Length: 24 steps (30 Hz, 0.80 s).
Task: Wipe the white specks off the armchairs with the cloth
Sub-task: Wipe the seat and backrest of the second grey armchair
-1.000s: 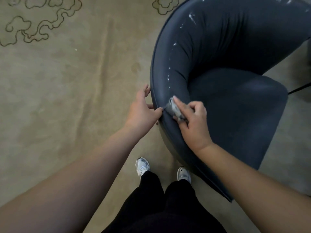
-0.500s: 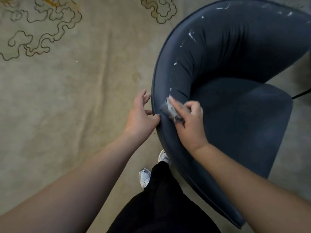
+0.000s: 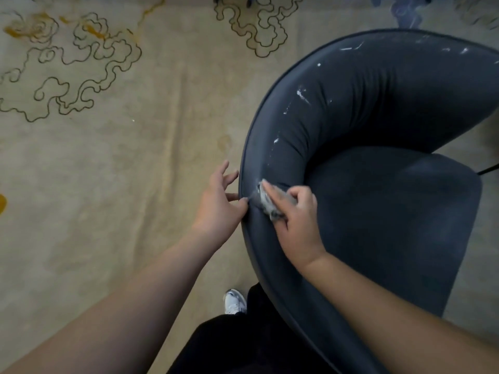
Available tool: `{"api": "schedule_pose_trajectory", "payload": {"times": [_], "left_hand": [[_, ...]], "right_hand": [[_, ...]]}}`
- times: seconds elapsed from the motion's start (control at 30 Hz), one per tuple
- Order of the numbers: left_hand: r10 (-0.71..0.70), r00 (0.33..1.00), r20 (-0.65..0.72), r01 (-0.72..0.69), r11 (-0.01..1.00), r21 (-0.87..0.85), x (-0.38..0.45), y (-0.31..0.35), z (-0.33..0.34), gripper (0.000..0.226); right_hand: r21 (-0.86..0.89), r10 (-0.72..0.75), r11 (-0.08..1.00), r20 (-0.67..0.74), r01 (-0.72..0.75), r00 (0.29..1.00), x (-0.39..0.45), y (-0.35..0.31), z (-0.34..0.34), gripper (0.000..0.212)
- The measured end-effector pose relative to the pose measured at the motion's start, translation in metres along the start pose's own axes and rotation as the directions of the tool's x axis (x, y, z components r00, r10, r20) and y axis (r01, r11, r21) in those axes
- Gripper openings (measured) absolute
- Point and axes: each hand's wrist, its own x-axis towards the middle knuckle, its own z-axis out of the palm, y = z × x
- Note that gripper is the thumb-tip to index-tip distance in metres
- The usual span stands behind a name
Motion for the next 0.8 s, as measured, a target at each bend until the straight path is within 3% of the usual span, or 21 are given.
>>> {"api": "schedule_pose_trajectory", "payload": {"times": [0.17, 0.3, 0.5, 0.8], "left_hand": [[0.005, 1.000, -0.009, -0.005, 1.000, 0.015, 0.005, 0.007, -0.003, 0.081], [0.024, 1.000, 0.003, -0.024, 0.999, 0.036, 0.010, 0.010, -0.004, 0.082], [0.056, 0.997, 0.055, -0.060, 0.997, 0.057, 0.030, 0.014, -0.005, 0.085], [0.155, 0.969, 0.195, -0.183, 0.974, 0.135, 0.081, 0.036, -0.015, 0.083]], "right_hand": [[-0.035, -0.001, 0.999, -0.013, 0.001, 1.000, 0.035, -0.003, 0.005, 0.062], [-0.019, 0.097, 0.995, -0.083, -0.099, 0.992, 0.078, -0.007, 0.013, 0.067], [-0.025, 0.074, 0.997, -0.093, -0.077, 0.993, 0.019, -0.006, 0.010, 0.069], [-0.042, 0.229, 0.967, -0.297, -0.252, 0.927, 0.126, -0.003, 0.023, 0.062]]}}
